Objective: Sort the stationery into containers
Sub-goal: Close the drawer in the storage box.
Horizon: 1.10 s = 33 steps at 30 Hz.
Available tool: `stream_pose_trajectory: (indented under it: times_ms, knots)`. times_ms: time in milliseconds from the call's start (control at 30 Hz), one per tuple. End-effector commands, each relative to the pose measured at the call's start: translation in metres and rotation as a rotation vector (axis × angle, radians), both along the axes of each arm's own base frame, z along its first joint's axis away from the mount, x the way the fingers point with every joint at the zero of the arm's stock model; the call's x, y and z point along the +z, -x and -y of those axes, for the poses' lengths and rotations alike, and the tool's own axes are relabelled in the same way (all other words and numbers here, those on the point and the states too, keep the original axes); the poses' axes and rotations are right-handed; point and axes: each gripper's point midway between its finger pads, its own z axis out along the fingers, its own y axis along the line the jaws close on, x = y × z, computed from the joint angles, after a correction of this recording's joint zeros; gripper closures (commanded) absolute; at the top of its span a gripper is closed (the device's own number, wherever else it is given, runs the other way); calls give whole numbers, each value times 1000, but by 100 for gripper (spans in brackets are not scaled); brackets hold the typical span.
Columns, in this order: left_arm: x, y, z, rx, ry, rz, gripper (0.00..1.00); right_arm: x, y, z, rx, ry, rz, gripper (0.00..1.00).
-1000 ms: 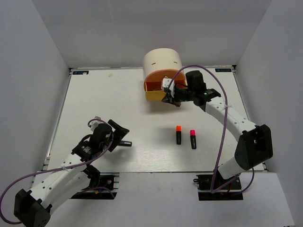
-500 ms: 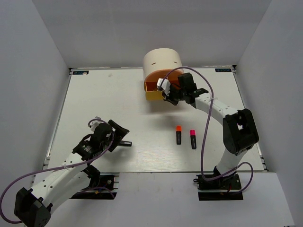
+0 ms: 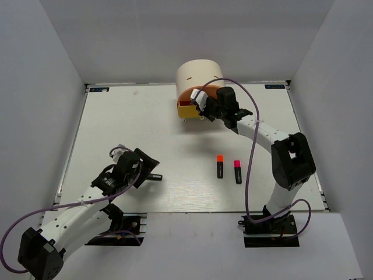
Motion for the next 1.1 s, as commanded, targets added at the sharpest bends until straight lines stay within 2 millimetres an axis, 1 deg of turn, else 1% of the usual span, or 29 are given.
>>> stream_pose_trajectory:
  times_ms: [0,100,167,367,433,567,667,767,800,833,867,900,933,967,1000,1033,1067]
  knots:
    - [2,-2,1,2,13,8,4,28,-28,-6,-57,-32,124,95]
    - [2,-2,1,2,13,8,4,27,-34,-9,-73,-20,142,94]
    - [2,-2,1,2,13,8,4,24,-40,-6,-91,-9,153,94]
    - [2,-2,1,2,13,8,4,32,-49,-4,-134,-20,218,92]
    - [2,-2,1,2,13,8,4,33,-53,1,-162,-14,229,92]
    - [0,-2,1,2,8,0,4,34,-56,3,-180,-11,250,92]
    - [0,-1,3,-4,14,-3,4,32,-56,1,-177,-8,251,91]
    - [4,-3,4,-4,19,4,4,37,-44,-2,-139,-47,212,91]
    - [4,-3,4,-4,19,4,4,32,-36,-2,-123,-51,169,91]
    - [4,-3,4,-4,19,4,4,41,-23,-10,-61,-88,161,91]
    - [4,-3,4,-4,19,4,4,32,-7,-3,-43,-85,136,91]
    - [4,-3,4,-4,19,4,4,41,-1,-7,-23,-124,158,91]
    - [-1,-1,2,-4,13,-4,4,51,16,0,-20,-159,167,89]
    - [1,-1,3,-4,18,3,4,44,25,3,-23,-180,170,87]
    - [-1,-1,2,-4,18,3,4,48,28,6,-54,-223,160,73]
    - [-1,-1,2,-4,18,3,4,54,35,17,-122,-287,156,60]
    - [-1,-1,2,-4,18,3,4,56,30,26,-195,-318,165,49]
